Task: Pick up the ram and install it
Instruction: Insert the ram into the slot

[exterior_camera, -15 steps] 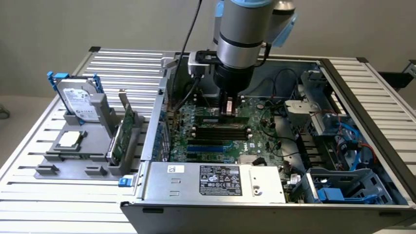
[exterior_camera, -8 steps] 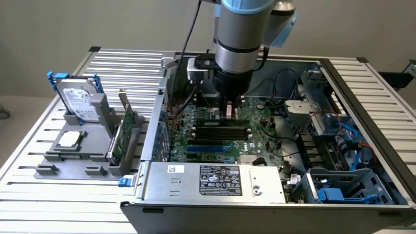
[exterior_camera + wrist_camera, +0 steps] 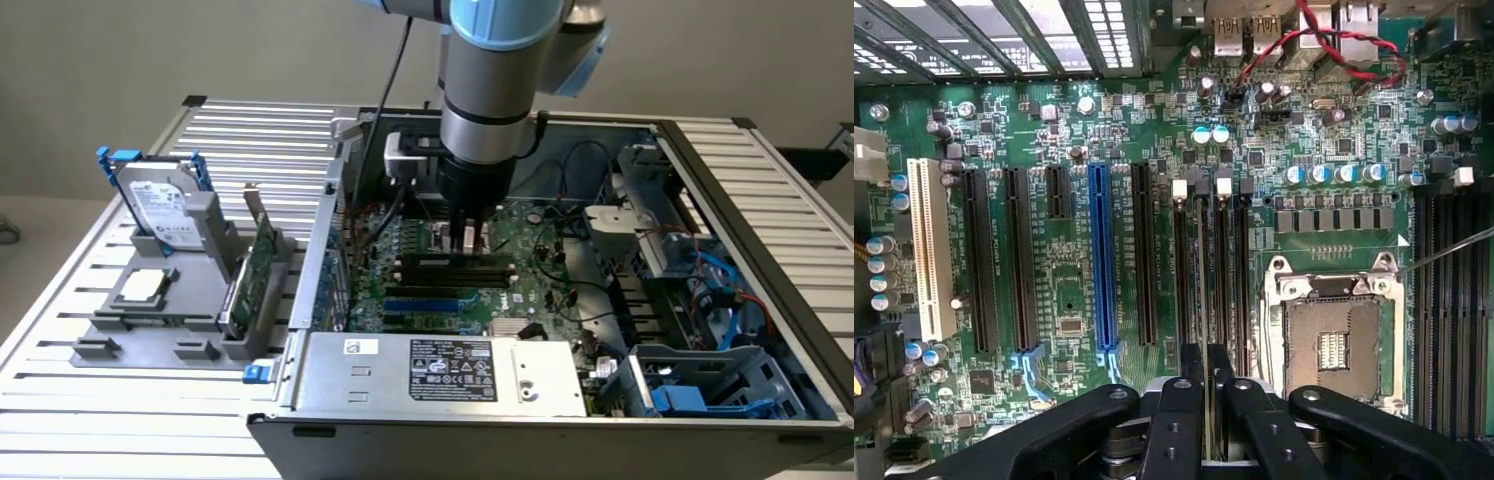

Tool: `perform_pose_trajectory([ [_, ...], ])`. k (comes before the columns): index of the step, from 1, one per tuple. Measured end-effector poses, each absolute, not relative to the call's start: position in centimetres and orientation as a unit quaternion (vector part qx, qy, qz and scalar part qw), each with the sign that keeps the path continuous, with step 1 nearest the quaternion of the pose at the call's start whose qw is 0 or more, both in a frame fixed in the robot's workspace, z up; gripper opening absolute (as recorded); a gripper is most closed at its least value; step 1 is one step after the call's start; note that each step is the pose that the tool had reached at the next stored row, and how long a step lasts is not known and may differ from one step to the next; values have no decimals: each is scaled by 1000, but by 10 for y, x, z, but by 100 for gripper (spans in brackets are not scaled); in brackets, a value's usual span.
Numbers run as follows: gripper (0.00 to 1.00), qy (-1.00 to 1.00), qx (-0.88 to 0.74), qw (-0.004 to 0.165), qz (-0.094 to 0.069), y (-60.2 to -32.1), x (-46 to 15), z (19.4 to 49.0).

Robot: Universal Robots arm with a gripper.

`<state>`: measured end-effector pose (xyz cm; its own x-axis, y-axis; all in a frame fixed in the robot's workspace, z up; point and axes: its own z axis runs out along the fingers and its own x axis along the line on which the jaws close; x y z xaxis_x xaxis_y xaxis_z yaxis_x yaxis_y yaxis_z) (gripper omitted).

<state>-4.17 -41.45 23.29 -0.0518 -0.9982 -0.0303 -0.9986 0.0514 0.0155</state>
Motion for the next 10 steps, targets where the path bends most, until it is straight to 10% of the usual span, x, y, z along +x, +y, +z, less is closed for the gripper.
perform_pose_trajectory([
  [10, 15, 725, -689, -2, 8, -415, -42, 229],
])
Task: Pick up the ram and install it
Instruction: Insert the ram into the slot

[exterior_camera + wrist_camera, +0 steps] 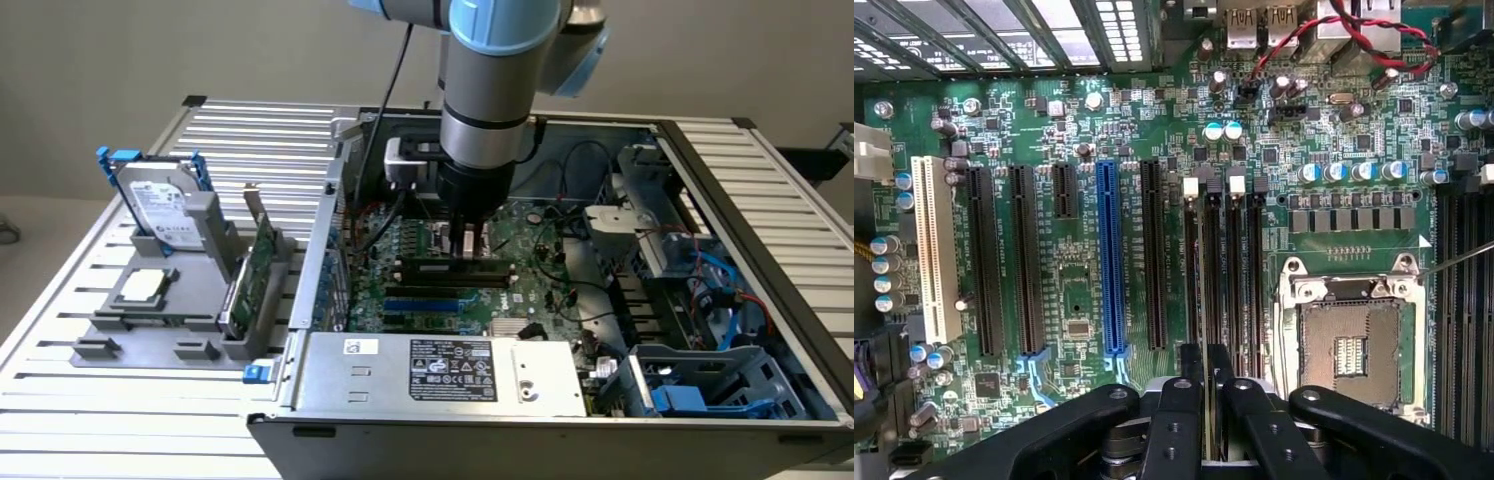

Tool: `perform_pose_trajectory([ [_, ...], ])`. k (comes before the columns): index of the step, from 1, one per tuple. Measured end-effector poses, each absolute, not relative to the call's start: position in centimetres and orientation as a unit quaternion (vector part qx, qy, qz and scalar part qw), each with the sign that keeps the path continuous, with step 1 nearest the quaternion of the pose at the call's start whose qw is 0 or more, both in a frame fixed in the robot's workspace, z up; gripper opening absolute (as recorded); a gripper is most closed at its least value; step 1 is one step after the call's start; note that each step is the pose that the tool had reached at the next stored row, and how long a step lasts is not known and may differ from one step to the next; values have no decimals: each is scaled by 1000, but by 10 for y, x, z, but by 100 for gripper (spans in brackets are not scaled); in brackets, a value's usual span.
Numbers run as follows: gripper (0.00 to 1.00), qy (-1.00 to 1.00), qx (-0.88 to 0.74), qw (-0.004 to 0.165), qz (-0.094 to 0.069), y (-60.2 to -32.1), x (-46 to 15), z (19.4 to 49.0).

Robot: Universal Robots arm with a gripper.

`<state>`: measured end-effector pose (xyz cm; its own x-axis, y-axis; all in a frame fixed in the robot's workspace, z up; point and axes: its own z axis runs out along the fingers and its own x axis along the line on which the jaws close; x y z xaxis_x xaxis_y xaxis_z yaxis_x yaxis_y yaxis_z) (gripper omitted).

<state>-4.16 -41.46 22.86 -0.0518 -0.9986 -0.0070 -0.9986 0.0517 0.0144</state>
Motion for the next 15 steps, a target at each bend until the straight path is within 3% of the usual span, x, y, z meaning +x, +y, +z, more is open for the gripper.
perform_pose_trajectory([
  [15, 15, -727, 687, 6, -5, -415, -41, 227],
])
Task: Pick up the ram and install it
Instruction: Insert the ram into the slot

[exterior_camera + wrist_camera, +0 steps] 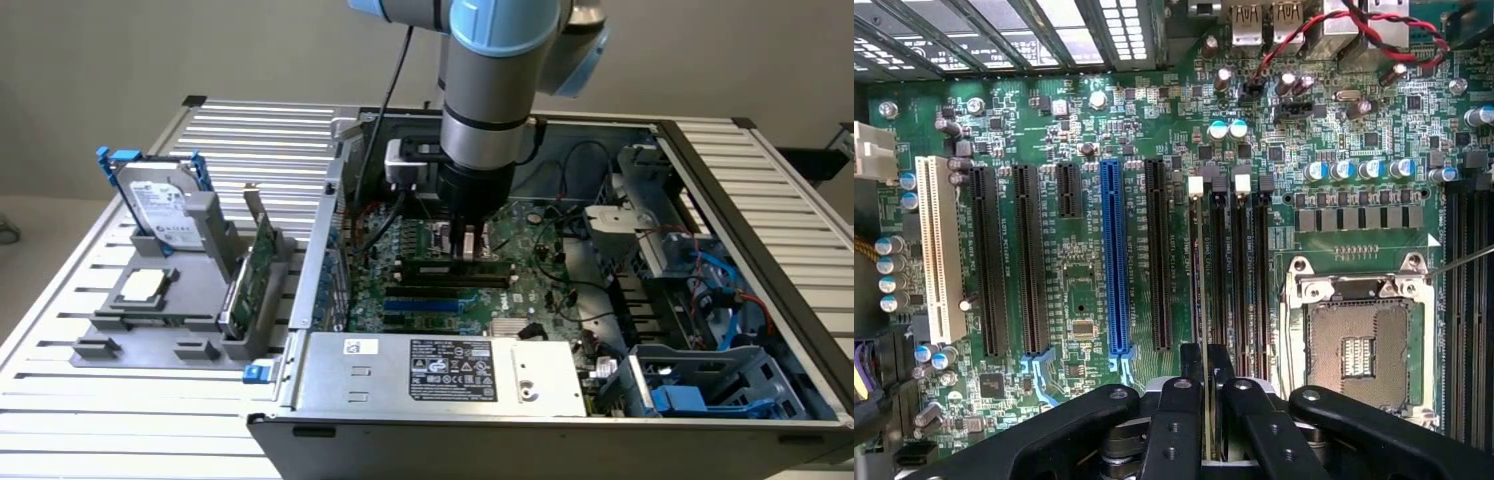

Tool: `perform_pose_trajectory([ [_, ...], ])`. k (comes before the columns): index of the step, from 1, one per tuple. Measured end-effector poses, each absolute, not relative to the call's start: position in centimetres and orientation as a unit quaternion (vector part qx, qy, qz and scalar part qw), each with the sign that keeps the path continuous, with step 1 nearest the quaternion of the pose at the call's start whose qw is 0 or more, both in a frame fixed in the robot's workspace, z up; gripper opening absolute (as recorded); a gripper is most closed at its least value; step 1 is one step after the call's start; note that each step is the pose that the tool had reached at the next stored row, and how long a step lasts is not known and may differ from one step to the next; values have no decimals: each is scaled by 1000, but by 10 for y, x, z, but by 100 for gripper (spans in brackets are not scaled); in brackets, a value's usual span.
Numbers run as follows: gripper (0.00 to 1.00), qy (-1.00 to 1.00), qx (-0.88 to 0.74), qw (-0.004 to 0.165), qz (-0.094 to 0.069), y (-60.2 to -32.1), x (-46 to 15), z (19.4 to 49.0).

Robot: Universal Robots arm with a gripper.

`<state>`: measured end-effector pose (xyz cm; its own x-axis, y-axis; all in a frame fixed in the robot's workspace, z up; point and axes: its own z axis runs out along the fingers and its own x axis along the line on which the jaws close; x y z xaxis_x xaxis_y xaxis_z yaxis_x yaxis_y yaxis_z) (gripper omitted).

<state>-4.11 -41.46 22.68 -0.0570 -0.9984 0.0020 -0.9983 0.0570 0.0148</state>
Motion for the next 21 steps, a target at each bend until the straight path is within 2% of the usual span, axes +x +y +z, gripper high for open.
perform_pose_trajectory([
  [21, 15, -733, 680, 12, -10, -414, -39, 222],
])
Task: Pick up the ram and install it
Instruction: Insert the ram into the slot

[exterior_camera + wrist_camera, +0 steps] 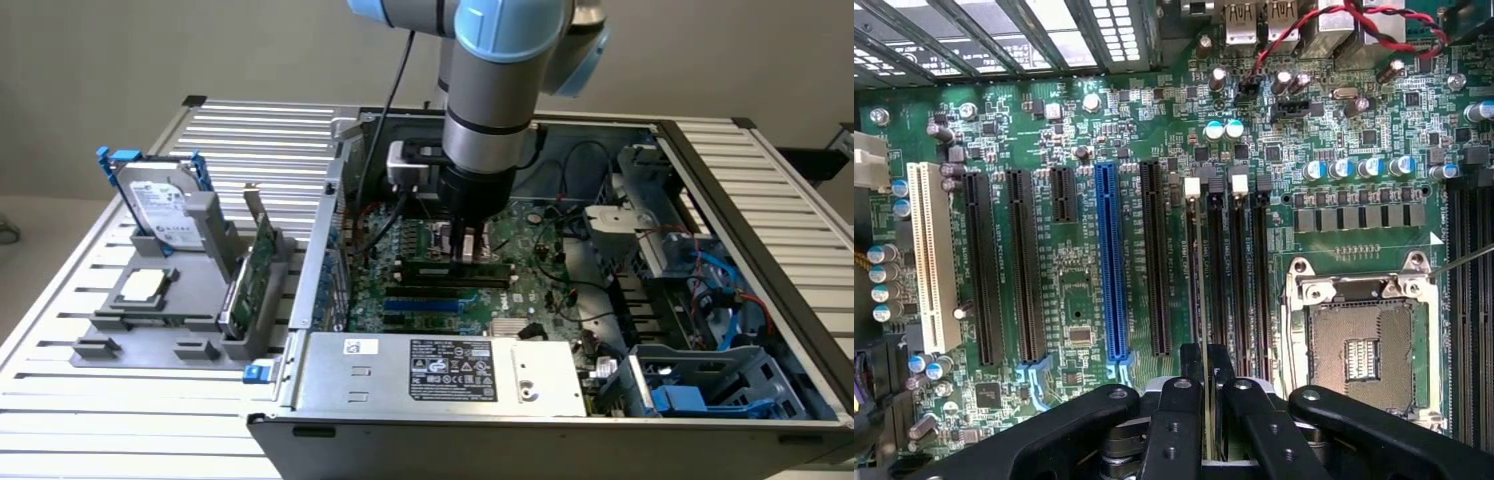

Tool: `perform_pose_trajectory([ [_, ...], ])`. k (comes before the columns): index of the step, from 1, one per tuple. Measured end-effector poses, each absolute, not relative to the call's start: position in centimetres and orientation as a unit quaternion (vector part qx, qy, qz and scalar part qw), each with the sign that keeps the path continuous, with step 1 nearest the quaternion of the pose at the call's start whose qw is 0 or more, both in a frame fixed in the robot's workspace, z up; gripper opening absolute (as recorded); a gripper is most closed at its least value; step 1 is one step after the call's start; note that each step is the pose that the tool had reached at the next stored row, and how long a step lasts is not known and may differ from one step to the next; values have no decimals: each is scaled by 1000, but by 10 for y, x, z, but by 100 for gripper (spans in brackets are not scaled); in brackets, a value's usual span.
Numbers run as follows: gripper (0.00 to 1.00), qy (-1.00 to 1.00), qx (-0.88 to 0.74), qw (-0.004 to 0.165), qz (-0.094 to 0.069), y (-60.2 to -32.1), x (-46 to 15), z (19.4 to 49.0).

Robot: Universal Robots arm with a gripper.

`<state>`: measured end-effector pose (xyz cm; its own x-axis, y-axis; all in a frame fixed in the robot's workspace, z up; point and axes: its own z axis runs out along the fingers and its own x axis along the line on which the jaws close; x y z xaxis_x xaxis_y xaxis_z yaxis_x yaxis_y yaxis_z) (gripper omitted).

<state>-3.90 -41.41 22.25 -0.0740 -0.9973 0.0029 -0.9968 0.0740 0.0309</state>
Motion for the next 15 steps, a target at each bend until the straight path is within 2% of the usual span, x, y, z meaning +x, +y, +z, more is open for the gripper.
perform_pose_trajectory([
  [15, 15, -733, 680, 13, -11, -414, -37, 223],
])
